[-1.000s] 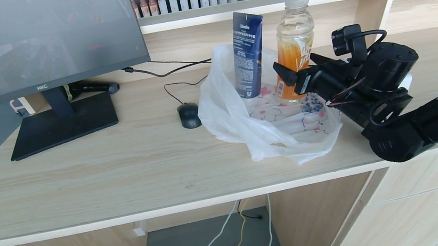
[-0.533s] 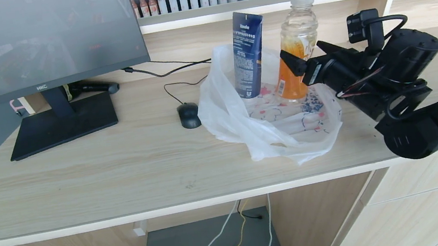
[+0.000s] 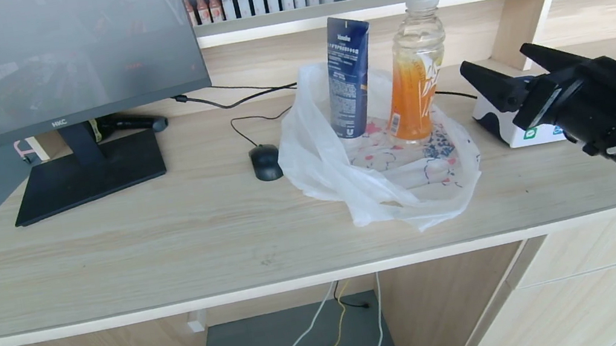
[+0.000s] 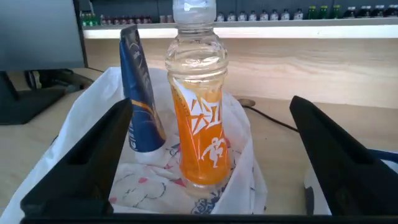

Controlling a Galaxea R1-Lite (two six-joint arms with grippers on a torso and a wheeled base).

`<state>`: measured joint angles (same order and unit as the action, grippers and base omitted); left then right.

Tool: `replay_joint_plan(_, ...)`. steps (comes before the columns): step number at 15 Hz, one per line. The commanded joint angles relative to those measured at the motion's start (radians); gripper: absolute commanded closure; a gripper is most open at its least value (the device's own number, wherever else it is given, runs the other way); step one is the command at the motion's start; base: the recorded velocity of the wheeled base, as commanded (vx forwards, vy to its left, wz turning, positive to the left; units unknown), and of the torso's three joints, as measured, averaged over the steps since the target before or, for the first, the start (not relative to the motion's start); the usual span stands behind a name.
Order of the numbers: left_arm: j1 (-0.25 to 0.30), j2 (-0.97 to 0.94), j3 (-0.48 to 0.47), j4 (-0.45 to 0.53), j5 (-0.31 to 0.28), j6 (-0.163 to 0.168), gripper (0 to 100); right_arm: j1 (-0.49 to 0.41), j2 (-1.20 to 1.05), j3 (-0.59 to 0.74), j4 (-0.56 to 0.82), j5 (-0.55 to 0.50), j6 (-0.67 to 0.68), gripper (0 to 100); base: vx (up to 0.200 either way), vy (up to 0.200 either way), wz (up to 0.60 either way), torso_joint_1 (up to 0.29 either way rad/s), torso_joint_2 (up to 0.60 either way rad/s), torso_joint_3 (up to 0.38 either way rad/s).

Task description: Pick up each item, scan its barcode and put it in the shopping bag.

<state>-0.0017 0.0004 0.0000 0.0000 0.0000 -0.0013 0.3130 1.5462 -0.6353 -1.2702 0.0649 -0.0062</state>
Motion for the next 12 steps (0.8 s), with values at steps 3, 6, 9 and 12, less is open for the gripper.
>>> replay_joint_plan(3, 0.000, 0.000, 0.000, 0.000, 0.000, 0.000, 100, 0.018, -0.437, 0.552, 0.002, 0.004, 0.018, 0, 0.000, 0.000, 0.00, 0.000, 0.00, 0.000)
replay_joint_plan(6, 0.000, 0.000, 0.000, 0.000, 0.000, 0.000, 100, 0.018, -0.643, 0.635, 0.236, -0.031, 0.037, 0, 0.000, 0.000, 0.00, 0.000, 0.00, 0.000)
replay_joint_plan(9, 0.000, 0.000, 0.000, 0.000, 0.000, 0.000, 100, 0.023, -0.968, 0.635, 0.739, -0.030, 0.023, 0, 0.000, 0.000, 0.00, 0.000, 0.00, 0.000)
replay_joint_plan(12, 0.000, 0.000, 0.000, 0.000, 0.000, 0.000, 100, 0.018, -1.207, 0.635, 1.005, -0.030, 0.022, 0, 0.000, 0.000, 0.00, 0.000, 0.00, 0.000)
